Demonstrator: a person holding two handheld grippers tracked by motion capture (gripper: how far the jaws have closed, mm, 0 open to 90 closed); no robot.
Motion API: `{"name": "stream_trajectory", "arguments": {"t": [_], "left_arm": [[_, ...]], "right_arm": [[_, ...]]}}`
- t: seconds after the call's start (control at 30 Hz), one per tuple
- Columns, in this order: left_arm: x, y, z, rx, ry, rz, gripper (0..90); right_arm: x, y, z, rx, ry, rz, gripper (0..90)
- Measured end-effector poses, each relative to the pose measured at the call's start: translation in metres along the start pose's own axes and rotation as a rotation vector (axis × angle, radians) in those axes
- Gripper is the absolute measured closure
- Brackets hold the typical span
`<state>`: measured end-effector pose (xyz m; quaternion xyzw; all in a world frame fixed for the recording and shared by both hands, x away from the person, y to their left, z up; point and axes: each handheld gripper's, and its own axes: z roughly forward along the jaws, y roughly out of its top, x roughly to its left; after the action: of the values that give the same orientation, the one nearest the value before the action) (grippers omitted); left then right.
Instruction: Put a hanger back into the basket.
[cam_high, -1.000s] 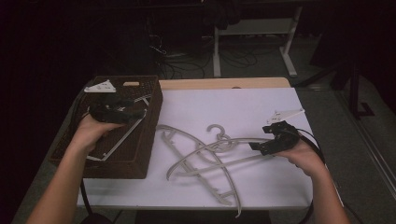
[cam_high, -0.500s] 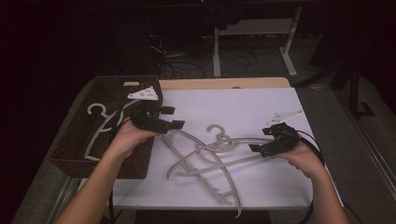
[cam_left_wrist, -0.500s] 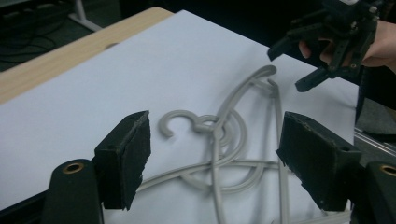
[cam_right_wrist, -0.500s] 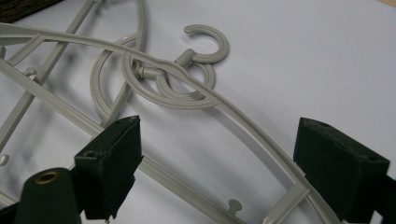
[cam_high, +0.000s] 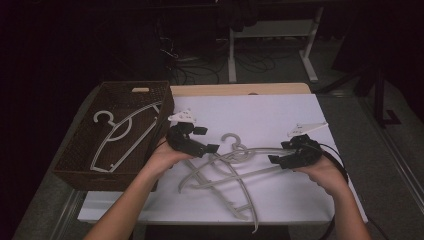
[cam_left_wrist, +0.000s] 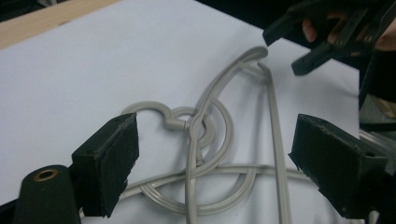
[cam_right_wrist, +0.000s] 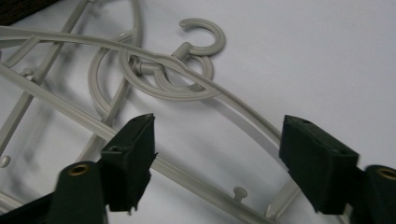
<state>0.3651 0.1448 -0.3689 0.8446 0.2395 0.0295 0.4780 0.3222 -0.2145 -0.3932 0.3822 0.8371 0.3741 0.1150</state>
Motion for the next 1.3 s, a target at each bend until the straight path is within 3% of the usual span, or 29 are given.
{"name": "stream_trajectory", "arguments": {"t": [0.27,0.43,0.57,0.73,0.9,1.13,1.3], "left_arm": [[0.004,-0.017,0.017,0.034,-0.017,-0.012,14.0],[0.008,-0.023,0.021,0.048,-0.006,-0.017,14.1],[0.010,-0.026,0.026,0.066,0.000,-0.012,14.2],[0.010,-0.028,0.030,0.082,0.001,-0.003,14.4],[0.011,-0.031,0.035,0.098,0.005,0.001,15.0],[0.011,-0.033,0.041,0.126,0.003,0.024,19.7],[0.009,-0.036,0.050,0.175,-0.005,0.049,24.1]], "right_arm": [[0.002,-0.015,-0.003,0.016,-0.028,0.050,51.2],[-0.004,-0.027,0.001,0.068,-0.055,0.062,71.4],[-0.009,-0.034,0.006,0.110,-0.063,0.057,81.0],[-0.013,-0.037,0.008,0.121,-0.075,0.064,88.2],[-0.014,-0.038,0.010,0.121,-0.080,0.064,88.7],[-0.015,-0.041,0.019,0.159,-0.080,0.056,88.8],[-0.016,-0.042,0.019,0.155,-0.075,0.065,88.9]]}}
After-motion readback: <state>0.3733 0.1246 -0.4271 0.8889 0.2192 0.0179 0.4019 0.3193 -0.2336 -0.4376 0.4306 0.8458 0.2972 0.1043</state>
